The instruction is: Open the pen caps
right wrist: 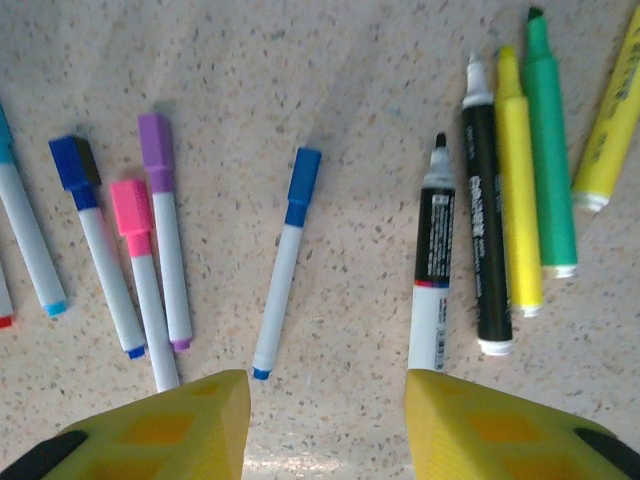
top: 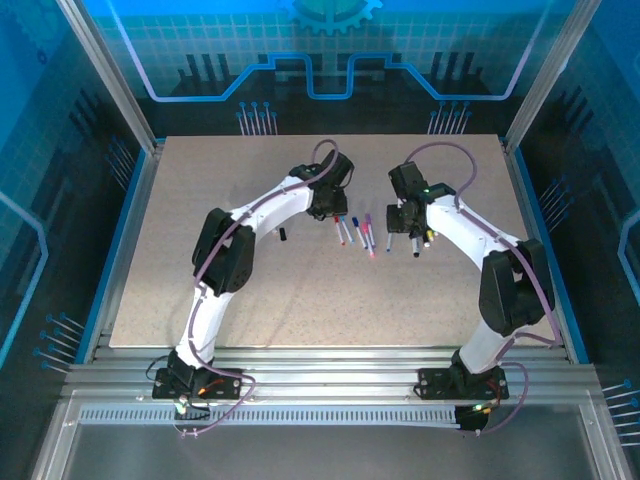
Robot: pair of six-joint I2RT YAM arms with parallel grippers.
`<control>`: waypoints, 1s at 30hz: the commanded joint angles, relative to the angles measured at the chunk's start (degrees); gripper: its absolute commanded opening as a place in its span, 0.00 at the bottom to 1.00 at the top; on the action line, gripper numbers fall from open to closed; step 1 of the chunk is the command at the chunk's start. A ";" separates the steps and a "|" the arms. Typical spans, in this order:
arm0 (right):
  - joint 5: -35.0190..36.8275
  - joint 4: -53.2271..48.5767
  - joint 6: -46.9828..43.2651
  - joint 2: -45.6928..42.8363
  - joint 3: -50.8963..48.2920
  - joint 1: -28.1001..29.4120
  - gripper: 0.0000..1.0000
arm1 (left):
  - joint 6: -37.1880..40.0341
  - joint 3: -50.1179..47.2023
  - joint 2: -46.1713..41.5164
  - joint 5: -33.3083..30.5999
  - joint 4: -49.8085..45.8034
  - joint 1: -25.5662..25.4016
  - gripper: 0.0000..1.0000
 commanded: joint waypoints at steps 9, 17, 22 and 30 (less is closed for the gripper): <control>-5.88 1.85 1.31 -0.03 -1.01 0.53 0.44 | -1.75 6.12 6.43 -0.13 -2.85 -0.08 0.38; -7.38 2.14 1.10 1.28 0.00 0.54 0.43 | -2.46 8.13 9.52 -0.04 -3.79 -0.09 0.37; -8.06 2.38 1.27 1.59 -0.09 0.57 0.43 | -2.26 8.33 9.72 -0.56 -3.98 0.01 0.36; -8.33 2.80 1.36 2.60 -0.66 0.55 0.43 | -2.26 7.93 10.50 -1.44 -4.43 0.06 0.35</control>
